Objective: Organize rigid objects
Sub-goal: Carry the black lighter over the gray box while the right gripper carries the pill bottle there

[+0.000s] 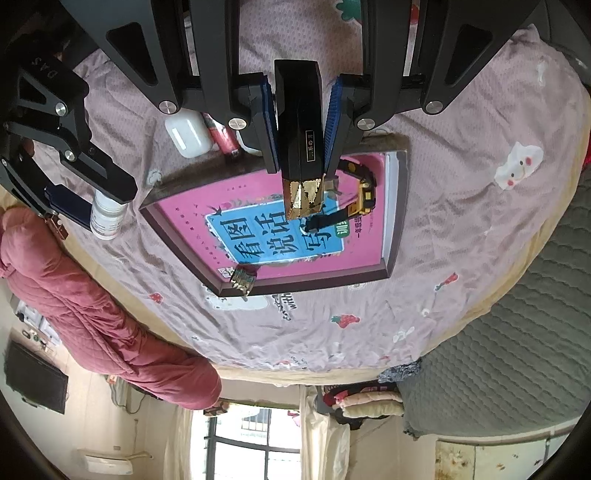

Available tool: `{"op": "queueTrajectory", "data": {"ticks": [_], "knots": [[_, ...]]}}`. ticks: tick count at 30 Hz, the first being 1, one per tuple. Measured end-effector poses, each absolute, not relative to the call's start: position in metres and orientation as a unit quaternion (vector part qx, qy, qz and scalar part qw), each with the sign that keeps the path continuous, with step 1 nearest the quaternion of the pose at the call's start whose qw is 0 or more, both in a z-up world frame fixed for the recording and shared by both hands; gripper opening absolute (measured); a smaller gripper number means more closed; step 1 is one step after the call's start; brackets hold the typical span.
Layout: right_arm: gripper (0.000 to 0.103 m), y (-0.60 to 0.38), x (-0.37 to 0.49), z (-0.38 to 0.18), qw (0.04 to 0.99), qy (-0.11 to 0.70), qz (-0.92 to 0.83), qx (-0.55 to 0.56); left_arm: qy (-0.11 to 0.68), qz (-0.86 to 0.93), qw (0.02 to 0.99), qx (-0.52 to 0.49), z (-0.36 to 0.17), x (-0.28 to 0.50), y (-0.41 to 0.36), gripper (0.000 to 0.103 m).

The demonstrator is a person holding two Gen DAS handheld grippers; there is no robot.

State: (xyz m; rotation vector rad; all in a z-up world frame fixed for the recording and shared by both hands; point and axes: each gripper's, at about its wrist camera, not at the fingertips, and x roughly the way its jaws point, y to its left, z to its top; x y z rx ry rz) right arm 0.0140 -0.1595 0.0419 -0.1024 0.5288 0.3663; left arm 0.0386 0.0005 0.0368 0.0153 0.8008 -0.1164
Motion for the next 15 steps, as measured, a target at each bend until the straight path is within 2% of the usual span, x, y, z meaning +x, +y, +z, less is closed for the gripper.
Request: {"op": "queueTrajectory", "data": {"ticks": [15], "knots": [[0.05,-0.162,0.019,0.047,0.954,0.246,0.166,-0.049,0.385,-0.053,0.921,0.009,0.042,0.052,-0.007,0.024]]}}
